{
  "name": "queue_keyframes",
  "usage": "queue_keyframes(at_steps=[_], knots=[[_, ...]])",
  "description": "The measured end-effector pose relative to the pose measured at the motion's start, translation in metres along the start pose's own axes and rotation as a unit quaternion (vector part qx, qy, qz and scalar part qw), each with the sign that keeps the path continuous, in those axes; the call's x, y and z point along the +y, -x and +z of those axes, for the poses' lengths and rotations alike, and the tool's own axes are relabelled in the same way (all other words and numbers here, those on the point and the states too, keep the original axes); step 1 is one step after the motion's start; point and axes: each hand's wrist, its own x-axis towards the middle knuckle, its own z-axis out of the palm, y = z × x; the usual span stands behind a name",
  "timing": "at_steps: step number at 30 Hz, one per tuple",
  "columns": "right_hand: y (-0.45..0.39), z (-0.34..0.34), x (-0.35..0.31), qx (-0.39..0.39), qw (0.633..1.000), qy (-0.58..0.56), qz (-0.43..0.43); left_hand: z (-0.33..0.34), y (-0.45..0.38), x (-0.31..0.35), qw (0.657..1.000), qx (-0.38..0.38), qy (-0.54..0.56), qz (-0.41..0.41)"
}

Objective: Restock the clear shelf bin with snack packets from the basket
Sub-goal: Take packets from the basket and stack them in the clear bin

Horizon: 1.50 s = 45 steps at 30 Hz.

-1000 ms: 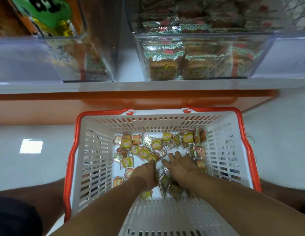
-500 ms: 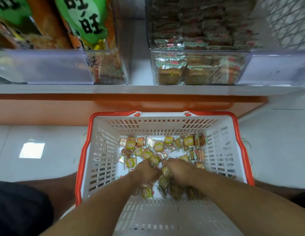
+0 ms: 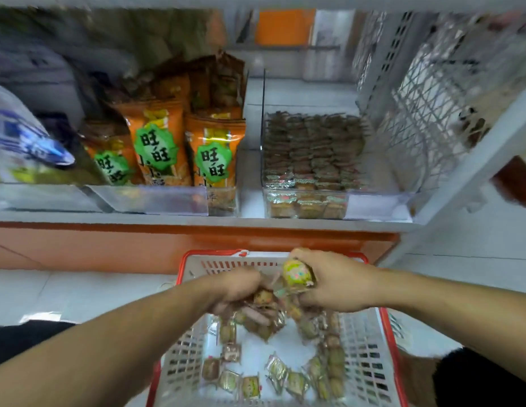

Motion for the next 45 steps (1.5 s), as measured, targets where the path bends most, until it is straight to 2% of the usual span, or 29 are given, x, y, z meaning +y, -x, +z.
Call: queue_keyframes(at_steps=[2, 6, 8, 11, 13, 17, 22, 26, 31, 34, 36, 38, 41, 45], knots=[[0.022, -0.037, -0.029, 0.054, 0.990, -0.122, -0.036, 0.012, 0.028, 0.028, 0.996, -0.003, 0.047, 0.075], [0.044, -0.078, -0.057, 0.146, 0.932, -0.323, -0.081, 0.023, 0.075, 0.079, 0.961, -0.068, 0.227, 0.142], [0.043, -0.081, -0.059, 0.158, 0.897, -0.407, -0.073, 0.021, 0.093, 0.095, 0.942, -0.081, 0.274, 0.176], [0.036, -0.082, -0.062, 0.150, 0.862, -0.482, -0.042, 0.019, 0.108, 0.105, 0.935, -0.079, 0.263, 0.224], [0.030, -0.084, -0.060, 0.144, 0.857, -0.493, -0.037, 0.020, 0.108, 0.109, 0.924, -0.096, 0.264, 0.258], [0.026, -0.085, -0.056, 0.144, 0.839, -0.524, -0.027, 0.021, 0.101, 0.112, 0.909, -0.038, 0.274, 0.312], [0.025, -0.082, -0.050, 0.133, 0.854, -0.502, 0.016, 0.022, 0.095, 0.108, 0.915, -0.038, 0.262, 0.305], [0.029, -0.084, -0.047, 0.095, 0.847, -0.522, 0.021, 0.022, 0.098, 0.110, 0.922, -0.057, 0.251, 0.289], [0.040, -0.099, -0.043, -0.013, 0.814, -0.580, -0.009, 0.017, 0.100, 0.109, 0.923, -0.078, 0.272, 0.261], [0.043, -0.102, -0.038, -0.004, 0.778, -0.628, 0.005, 0.015, 0.100, 0.107, 0.921, -0.101, 0.288, 0.244], [0.043, -0.100, -0.036, 0.020, 0.772, -0.636, 0.011, 0.014, 0.098, 0.107, 0.922, -0.098, 0.292, 0.234], [0.042, -0.097, -0.034, 0.032, 0.784, -0.620, 0.011, 0.014, 0.098, 0.108, 0.927, -0.091, 0.277, 0.235], [0.041, -0.098, -0.030, 0.045, 0.823, -0.567, -0.004, 0.014, 0.099, 0.109, 0.933, -0.080, 0.256, 0.242], [0.039, -0.099, -0.024, 0.067, 0.847, -0.528, -0.012, 0.015, 0.099, 0.110, 0.933, -0.069, 0.257, 0.241]])
